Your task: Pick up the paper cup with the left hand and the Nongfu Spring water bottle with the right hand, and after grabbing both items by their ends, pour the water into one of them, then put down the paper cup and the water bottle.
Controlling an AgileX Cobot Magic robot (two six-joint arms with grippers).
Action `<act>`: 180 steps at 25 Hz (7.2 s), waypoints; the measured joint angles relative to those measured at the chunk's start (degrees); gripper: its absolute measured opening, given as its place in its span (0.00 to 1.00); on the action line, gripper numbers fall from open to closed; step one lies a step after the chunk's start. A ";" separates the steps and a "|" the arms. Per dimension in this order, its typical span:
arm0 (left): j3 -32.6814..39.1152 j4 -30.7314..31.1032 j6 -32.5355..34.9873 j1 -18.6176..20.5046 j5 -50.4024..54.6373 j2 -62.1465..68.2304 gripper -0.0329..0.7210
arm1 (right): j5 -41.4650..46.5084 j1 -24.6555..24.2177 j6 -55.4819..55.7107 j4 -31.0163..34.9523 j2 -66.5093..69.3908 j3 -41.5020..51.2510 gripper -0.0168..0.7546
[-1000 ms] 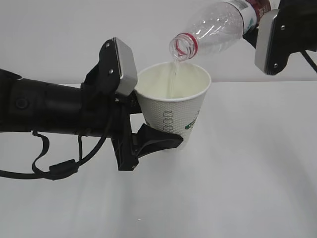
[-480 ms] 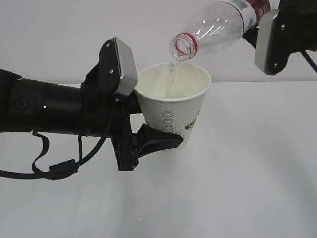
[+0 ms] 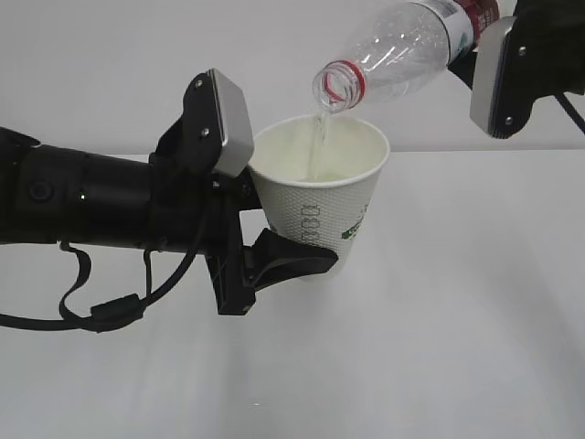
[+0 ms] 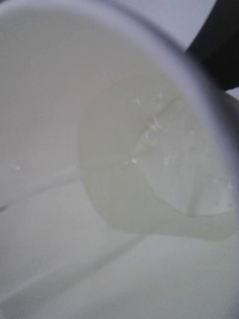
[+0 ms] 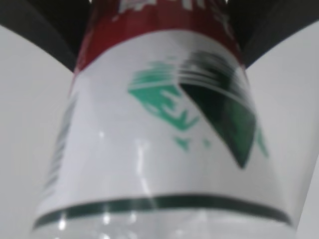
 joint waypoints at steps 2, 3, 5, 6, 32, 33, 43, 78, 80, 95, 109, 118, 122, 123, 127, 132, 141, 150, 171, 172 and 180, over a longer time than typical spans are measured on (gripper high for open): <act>0.00 0.00 0.00 0.00 0.00 0.00 0.71 | 0.00 0.00 0.00 0.00 0.00 0.00 0.69; 0.00 0.00 0.00 0.00 0.00 0.00 0.71 | 0.00 0.00 0.00 0.00 0.00 0.00 0.69; 0.00 0.00 0.00 0.00 0.00 0.00 0.71 | -0.10 0.00 0.00 0.00 0.00 0.00 0.69; 0.00 0.00 0.00 0.00 0.00 0.00 0.71 | -0.10 0.00 0.00 0.00 0.00 0.00 0.69; 0.00 0.00 0.00 0.00 0.00 0.00 0.71 | -0.10 0.00 0.00 0.13 0.00 0.00 0.69; 0.00 0.00 0.00 0.00 0.00 0.00 0.71 | -0.10 0.00 0.00 0.13 0.00 0.00 0.69; 0.00 0.00 0.00 0.00 0.00 0.00 0.71 | -0.10 0.00 0.00 0.13 0.00 0.00 0.69; 0.00 0.13 0.00 0.00 0.10 0.00 0.71 | -0.10 0.00 0.00 0.13 0.00 0.00 0.69; 0.00 0.13 0.00 0.00 0.10 0.00 0.71 | -0.10 0.00 0.00 0.13 0.00 0.00 0.69; 0.00 0.13 0.00 0.00 0.18 0.00 0.71 | -0.10 0.00 0.00 0.17 -0.09 0.00 0.69; 0.00 0.13 0.00 0.00 0.18 0.00 0.71 | -0.10 0.00 0.00 0.17 -0.09 0.00 0.69; 0.00 0.13 0.00 0.00 0.18 0.00 0.71 | -0.10 0.00 0.00 0.17 -0.09 0.00 0.69; 0.00 0.13 0.00 0.00 0.18 0.00 0.71 | -0.10 0.00 0.00 0.17 -0.09 0.00 0.69; 0.00 0.13 0.00 0.00 0.18 0.00 0.71 | -0.10 0.00 0.00 0.17 -0.09 0.00 0.69; 0.00 0.13 0.00 0.00 0.18 0.00 0.71 | -0.10 0.00 0.00 0.17 -0.09 0.00 0.69; 0.00 0.13 0.00 0.00 0.18 0.00 0.71 | -0.56 0.00 0.00 0.17 -0.09 0.00 0.69; 0.00 0.13 0.00 0.00 0.18 0.00 0.71 | -0.69 0.00 0.00 0.17 -0.09 0.00 0.69; 0.00 0.13 0.00 0.00 0.18 0.00 0.71 | -0.69 0.00 -0.12 0.17 -0.09 0.00 0.69; 0.00 0.13 0.00 0.00 0.18 0.00 0.71 | -2.63 0.00 -1.63 2.13 -0.09 -0.12 0.69; 0.00 0.13 0.00 0.00 0.18 0.00 0.71 | -2.63 0.00 -1.72 2.13 -0.09 -0.12 0.69; 0.00 0.13 0.00 0.00 0.18 0.00 0.71 | -2.67 0.00 -2.10 2.13 -0.09 -0.12 0.69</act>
